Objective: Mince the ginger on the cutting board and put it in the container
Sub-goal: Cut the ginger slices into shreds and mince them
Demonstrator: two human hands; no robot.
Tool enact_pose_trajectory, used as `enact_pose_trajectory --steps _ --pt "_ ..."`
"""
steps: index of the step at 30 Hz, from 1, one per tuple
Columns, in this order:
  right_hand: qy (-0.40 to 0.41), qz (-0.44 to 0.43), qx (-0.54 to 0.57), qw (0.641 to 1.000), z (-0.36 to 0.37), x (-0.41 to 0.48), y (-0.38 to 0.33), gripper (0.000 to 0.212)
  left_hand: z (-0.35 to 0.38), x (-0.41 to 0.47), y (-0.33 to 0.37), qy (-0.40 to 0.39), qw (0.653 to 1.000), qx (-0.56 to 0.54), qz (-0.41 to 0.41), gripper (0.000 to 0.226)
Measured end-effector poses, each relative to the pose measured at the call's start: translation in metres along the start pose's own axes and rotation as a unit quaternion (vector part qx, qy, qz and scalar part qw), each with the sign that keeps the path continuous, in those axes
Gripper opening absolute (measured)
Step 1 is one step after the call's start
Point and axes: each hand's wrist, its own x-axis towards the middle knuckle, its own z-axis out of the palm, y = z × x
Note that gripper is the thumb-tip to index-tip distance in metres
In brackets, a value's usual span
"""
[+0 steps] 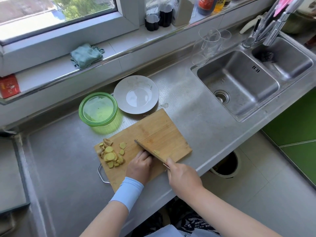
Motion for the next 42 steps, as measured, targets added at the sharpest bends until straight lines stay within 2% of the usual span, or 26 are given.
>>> enact_pose_trajectory --steps 3,8,14,19,21,26,28,34,36,39,42 --pt "0.001 -0.009 -0.004 1.0 0.001 0.001 -0.001 0.006 0.0 0.001 0.0 -0.005 1.0 -0.004 -0.003 0.013" --pt "0.015 0.0 -0.005 1.0 0.002 -0.013 0.005 0.032 -0.004 0.002 0.003 0.007 1.0 -0.009 0.001 0.017" --pt "0.011 -0.012 -0.011 1.0 -0.002 0.002 -0.008 0.013 -0.003 0.001 0.002 0.003 1.0 -0.016 -0.014 0.024" --pt "0.023 -0.016 -0.026 0.999 -0.001 -0.013 0.001 0.035 -0.004 0.002 0.001 0.015 1.0 -0.024 0.002 0.023" --pt "0.019 -0.011 -0.032 0.999 -0.001 -0.015 0.001 0.038 -0.004 0.002 0.002 0.014 1.0 -0.026 -0.001 0.023" --pt "-0.002 0.002 -0.027 1.0 -0.002 0.002 -0.011 0.017 -0.005 0.002 0.003 0.015 0.999 -0.025 -0.018 0.025" --pt "-0.003 -0.002 -0.024 1.0 -0.002 0.004 -0.012 0.016 -0.005 0.002 0.004 0.022 0.999 -0.028 -0.02 0.025" --pt "0.007 -0.001 -0.019 1.0 0.0 -0.016 0.0 0.04 -0.007 0.003 0.004 0.043 0.998 -0.035 0.006 0.028" --pt "0.009 0.004 -0.013 1.0 0.001 -0.015 -0.002 0.036 -0.006 0.004 0.005 0.052 0.998 -0.043 0.006 0.027" --pt "0.017 0.007 -0.005 1.0 0.0 -0.001 -0.013 0.016 -0.008 0.005 0.008 0.062 0.997 -0.046 0.0 0.027" --pt "0.02 0.005 -0.006 1.0 0.002 0.005 -0.017 0.01 -0.01 0.005 0.008 0.056 0.997 -0.044 0.006 0.028"
